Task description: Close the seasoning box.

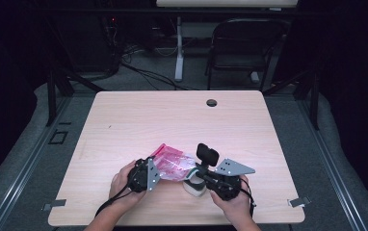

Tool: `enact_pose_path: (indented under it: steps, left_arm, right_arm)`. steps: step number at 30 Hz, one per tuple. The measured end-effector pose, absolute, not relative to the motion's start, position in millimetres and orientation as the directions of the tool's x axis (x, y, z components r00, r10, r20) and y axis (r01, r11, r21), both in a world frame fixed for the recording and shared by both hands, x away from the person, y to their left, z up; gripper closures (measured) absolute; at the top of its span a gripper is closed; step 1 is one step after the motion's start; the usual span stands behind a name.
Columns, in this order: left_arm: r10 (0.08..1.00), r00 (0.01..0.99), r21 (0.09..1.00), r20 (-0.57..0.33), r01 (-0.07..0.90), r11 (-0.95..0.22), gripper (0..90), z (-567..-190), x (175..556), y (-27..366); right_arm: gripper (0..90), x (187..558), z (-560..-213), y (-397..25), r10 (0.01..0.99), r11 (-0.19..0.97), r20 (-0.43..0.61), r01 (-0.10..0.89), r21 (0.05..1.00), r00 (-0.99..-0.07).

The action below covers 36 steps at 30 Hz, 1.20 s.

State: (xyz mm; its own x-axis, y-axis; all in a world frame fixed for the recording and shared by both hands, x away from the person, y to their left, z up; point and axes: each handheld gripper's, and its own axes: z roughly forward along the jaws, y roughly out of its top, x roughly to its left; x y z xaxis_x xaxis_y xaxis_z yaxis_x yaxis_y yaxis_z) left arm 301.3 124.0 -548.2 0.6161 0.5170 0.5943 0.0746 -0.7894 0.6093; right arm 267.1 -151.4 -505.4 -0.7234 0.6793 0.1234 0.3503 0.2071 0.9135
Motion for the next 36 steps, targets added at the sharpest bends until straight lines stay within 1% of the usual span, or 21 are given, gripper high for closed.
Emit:
enact_pose_path:
  steps: [10,23,36]
  left_arm:
    - [0.528,0.646,0.622,0.552,0.102,-0.776,66.4,-552,304,126]
    - [0.555,0.698,0.65,0.453,0.166,-0.741,66.6,-561,309,126]
    - [0.572,0.714,0.667,0.404,0.197,-0.718,67.1,-566,312,128]
  right_arm:
    - [90.0,268,-505,-150,0.676,0.212,0.121,0.349,0.913,-0.727]
    - [89.6,269,-506,-149,0.673,0.213,0.123,0.35,0.912,-0.73]
    - [89.4,270,-507,-149,0.669,0.21,0.127,0.35,0.913,-0.733]
